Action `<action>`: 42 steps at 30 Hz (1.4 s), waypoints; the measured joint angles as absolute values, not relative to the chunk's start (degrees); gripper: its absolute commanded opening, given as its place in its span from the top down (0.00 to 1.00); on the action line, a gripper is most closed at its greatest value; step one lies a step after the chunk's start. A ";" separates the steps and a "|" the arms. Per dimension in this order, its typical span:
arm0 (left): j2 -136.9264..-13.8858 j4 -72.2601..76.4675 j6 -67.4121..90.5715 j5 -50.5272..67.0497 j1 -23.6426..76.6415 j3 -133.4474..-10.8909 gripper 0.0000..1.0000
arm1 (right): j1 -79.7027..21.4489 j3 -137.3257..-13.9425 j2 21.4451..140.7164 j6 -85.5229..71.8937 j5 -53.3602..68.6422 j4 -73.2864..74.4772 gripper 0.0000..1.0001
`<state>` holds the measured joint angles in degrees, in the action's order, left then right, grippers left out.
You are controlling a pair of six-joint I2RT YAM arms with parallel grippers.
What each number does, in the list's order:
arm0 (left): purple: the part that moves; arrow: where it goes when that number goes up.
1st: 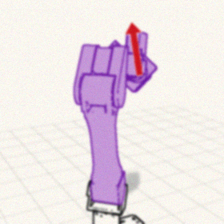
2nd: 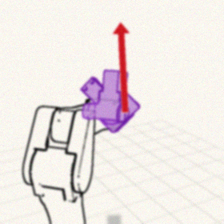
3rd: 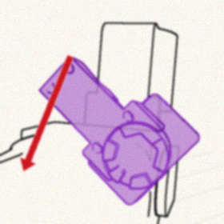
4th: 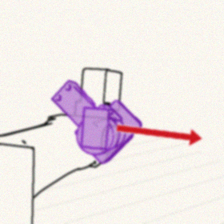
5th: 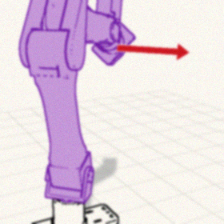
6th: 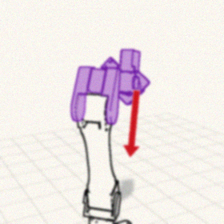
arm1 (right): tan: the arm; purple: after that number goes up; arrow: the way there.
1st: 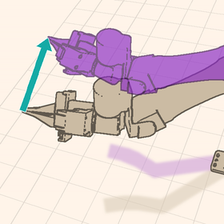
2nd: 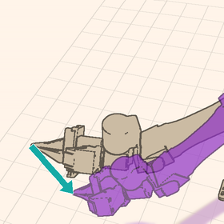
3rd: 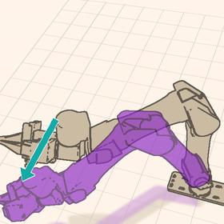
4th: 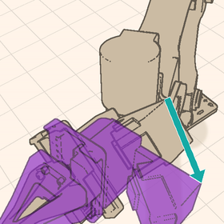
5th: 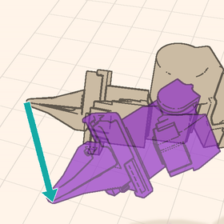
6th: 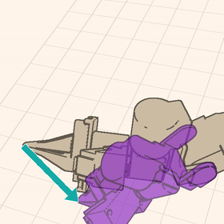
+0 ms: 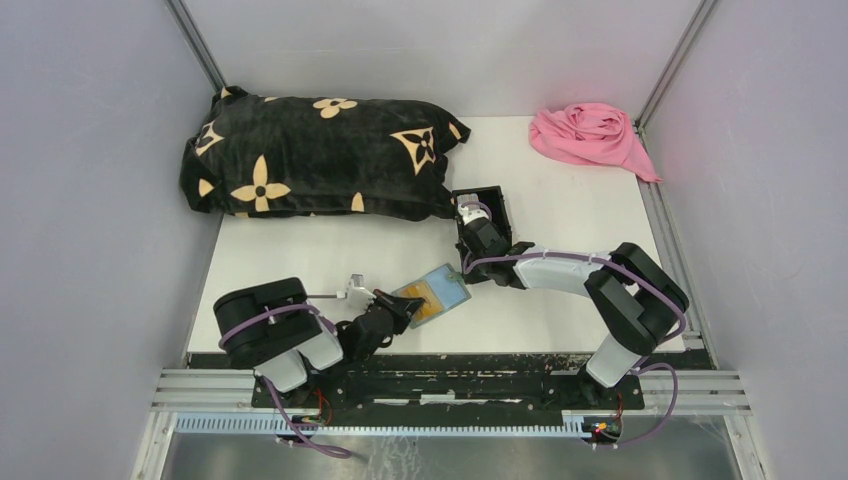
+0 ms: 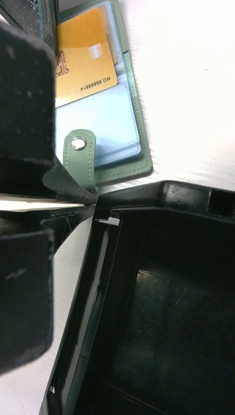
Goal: Put the credit cards into the card holder
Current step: Insert the credit card into the card holder.
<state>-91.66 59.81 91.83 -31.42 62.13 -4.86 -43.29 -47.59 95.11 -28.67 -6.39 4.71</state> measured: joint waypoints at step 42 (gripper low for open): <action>-106.65 81.08 90.87 -32.88 62.13 -3.55 0.97 | -44.64 -49.43 96.71 -28.67 -7.05 5.13 0.91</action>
